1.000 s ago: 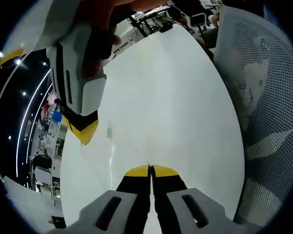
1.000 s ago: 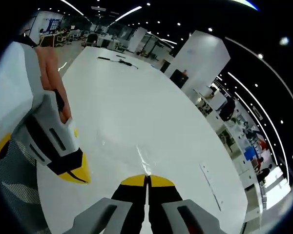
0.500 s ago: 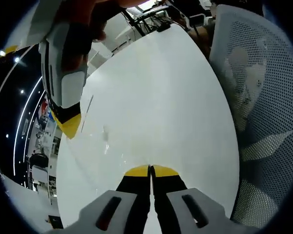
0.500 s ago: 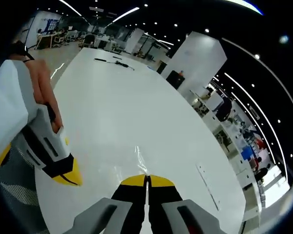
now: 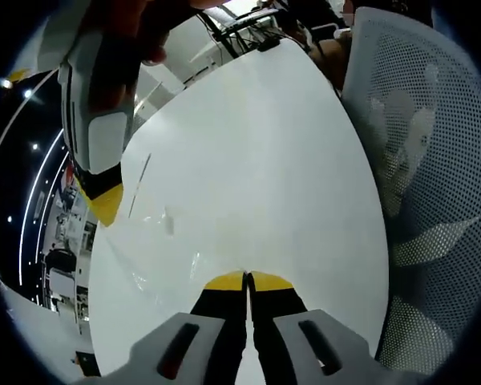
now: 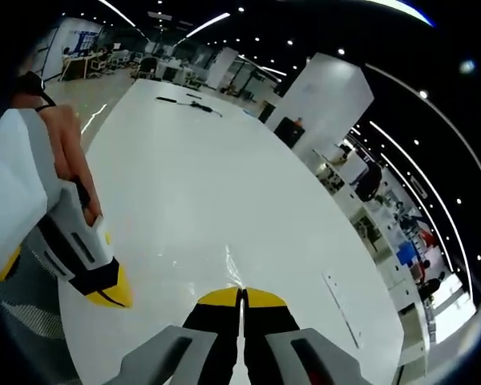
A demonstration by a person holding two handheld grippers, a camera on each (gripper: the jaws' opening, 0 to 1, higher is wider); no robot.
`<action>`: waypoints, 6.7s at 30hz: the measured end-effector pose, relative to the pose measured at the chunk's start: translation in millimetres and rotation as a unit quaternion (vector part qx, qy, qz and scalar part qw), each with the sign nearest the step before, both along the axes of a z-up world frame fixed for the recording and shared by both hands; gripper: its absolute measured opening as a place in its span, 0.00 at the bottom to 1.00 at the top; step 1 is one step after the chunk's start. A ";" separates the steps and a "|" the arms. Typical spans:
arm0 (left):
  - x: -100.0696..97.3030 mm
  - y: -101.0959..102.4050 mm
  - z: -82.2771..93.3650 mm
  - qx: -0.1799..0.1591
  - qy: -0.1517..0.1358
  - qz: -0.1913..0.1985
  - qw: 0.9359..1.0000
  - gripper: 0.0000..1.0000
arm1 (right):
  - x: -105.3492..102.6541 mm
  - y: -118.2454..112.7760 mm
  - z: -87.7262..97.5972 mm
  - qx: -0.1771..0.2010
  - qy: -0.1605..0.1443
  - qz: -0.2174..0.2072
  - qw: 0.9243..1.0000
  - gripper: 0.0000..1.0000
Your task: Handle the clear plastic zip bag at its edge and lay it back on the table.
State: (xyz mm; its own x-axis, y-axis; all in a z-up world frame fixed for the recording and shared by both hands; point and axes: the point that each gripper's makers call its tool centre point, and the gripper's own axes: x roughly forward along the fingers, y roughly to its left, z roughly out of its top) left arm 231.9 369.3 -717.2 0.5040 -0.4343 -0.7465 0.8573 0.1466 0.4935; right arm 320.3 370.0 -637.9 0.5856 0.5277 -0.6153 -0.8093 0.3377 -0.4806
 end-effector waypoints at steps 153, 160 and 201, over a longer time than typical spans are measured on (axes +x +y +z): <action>-23.7 39.1 1.9 -0.239 0.129 0.226 0.935 0.50 | -106.0 -101.7 -80.4 0.196 0.218 -0.192 0.937 0.51; -30.0 39.1 4.7 -0.266 0.145 0.237 0.923 0.55 | -107.5 -116.6 -77.6 0.215 0.210 -0.216 0.929 0.57; -29.3 65.0 16.4 -0.325 0.153 0.292 0.886 0.63 | -104.9 -139.2 -56.1 0.264 0.194 -0.251 0.911 0.75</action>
